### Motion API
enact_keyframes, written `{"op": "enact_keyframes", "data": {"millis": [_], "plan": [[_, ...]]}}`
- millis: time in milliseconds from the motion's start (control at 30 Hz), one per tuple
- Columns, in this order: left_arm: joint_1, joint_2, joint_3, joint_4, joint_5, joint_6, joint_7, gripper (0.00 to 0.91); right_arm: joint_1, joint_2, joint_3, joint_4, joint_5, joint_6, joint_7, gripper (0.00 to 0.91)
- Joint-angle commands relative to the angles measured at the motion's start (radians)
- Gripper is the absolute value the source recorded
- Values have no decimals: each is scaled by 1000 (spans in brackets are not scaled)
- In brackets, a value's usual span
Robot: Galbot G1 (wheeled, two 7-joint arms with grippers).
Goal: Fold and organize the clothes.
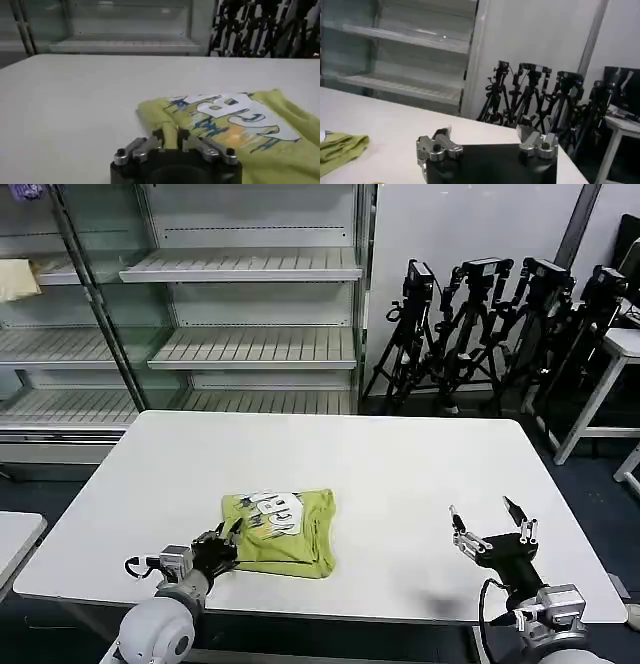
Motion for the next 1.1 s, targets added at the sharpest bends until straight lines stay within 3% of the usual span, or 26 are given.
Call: {"op": "enact_keyframes", "data": {"millis": [33,467,600,733,800,933,1100], "plan": [[-12,47,-66,37,139,6,59,10,1,0,-10,-4,0,1,0,907],[51,446,-608,82,411,-68,408,10,26,-6,-23,-21,6,10,-2,907],[47,506,-677,29,479,-68,490,10,30,-10,-20,-26,12,12,-3,907],[90,436,-592,-163,542,-33,486,10,27,-4,-19,-36,12,22,-4,907],[159,342,-499,-264,631,-45,480,10,22,0,-18,-37,11,25,-4,907],[238,204,-144,-362,876,-135,425,10,10,-5,-9,-37,11,25,-4,907],[182,80,242,-317,1056,-144,355,10,5,-1,1,-32,9,22,-3,907]]}}
